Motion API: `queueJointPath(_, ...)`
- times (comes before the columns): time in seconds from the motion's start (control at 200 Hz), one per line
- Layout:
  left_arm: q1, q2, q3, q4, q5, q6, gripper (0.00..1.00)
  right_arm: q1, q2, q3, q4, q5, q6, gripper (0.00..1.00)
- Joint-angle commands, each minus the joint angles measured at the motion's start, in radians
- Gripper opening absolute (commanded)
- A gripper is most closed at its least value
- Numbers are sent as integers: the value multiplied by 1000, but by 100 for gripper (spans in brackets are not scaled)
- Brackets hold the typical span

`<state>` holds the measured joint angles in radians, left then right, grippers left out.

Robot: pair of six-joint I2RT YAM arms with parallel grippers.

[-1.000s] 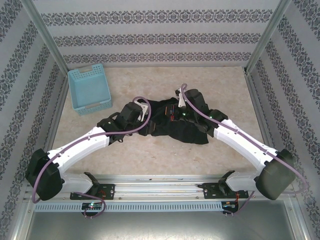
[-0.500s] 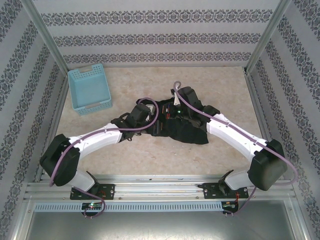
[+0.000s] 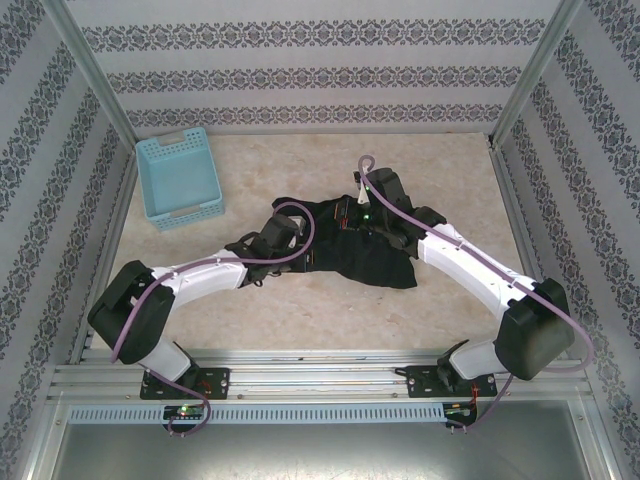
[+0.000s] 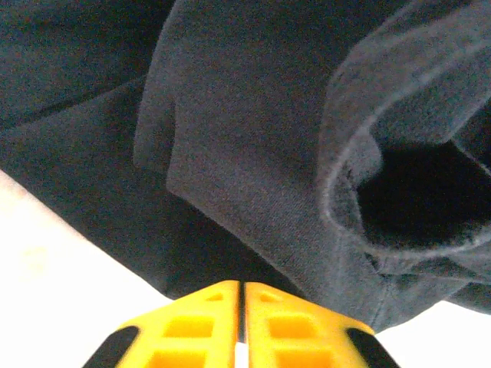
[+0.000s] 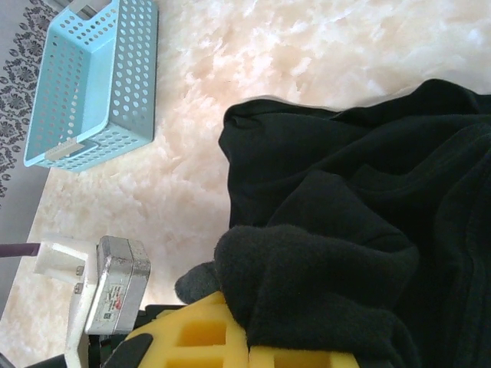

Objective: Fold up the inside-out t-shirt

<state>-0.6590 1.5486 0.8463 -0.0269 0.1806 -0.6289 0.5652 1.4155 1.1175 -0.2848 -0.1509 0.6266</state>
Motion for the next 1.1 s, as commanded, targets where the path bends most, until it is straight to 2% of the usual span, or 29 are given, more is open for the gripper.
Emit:
queueJointPath(0.0, 5, -62, -28, 122, 55, -47, 26, -1, -3, -7, 35, -2, 10, 0)
queueJointPath(0.07, 4, -90, -55, 182, 74, -87, 36, -1, -6, -15, 39, -1, 11, 0)
queueJointPath(0.24, 6, -104, -80, 254, 49, -163, 48, 9, -21, -37, 63, 1, 13, 0)
queueJointPath(0.37, 14, -73, -73, 317, 53, -210, 53, 18, -34, -48, 65, 7, 9, 0)
queueJointPath(0.475, 25, -24, -47, 318, 50, -233, 53, 27, -48, -60, 69, 16, 6, 0)
queueJointPath(0.605, 26, 18, -25, 318, 57, -235, 47, 32, -68, -77, 77, 24, 8, 0)
queueJointPath(0.759, 26, 26, -16, 289, 63, -216, 29, 31, -81, -84, 68, 56, 15, 0)
queueJointPath(0.874, 27, 4, -19, 255, 62, -193, 12, 19, -75, -75, 49, 66, 14, 0)
queueJointPath(0.979, 27, -36, -31, 224, 65, -165, 2, -14, -59, -70, 34, 62, 15, 1)
queueJointPath(1.099, 25, -81, -35, 184, 87, -127, 0, -46, -22, -43, 5, 52, -22, 7)
